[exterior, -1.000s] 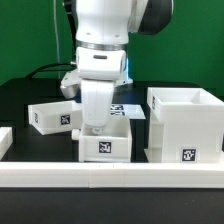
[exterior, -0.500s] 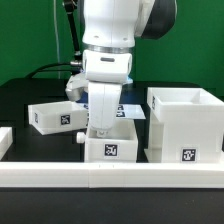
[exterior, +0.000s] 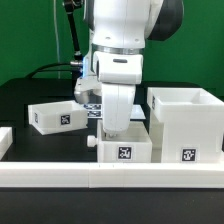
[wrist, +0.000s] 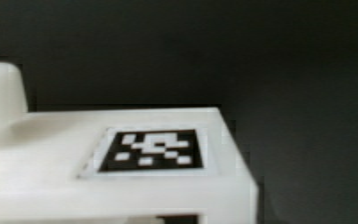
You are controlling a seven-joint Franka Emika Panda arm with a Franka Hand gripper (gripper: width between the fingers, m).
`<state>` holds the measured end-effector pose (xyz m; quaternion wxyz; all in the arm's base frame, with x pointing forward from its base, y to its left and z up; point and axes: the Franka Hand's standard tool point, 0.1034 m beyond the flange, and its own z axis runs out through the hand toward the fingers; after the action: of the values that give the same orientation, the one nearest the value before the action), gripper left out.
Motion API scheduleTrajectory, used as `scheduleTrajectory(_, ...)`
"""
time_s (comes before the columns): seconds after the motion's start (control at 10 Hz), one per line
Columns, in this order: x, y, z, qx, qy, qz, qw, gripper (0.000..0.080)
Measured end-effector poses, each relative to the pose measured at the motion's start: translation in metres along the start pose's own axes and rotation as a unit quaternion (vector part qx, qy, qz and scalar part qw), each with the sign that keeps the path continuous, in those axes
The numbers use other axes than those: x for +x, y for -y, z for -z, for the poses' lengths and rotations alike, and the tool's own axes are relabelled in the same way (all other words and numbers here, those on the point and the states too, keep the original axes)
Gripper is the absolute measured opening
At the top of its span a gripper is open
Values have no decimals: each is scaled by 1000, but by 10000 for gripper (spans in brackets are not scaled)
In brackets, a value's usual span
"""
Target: Assemble drawer
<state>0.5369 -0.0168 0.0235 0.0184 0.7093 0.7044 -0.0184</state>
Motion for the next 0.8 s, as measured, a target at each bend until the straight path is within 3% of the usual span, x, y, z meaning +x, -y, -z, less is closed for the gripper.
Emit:
scheduleTrajectory(0.3, -1, 0, -1, 1, 0, -1, 1000, 42)
scheduleTrajectory(0.8, 13, -8, -3, -2, -4, 4, 1000, 42)
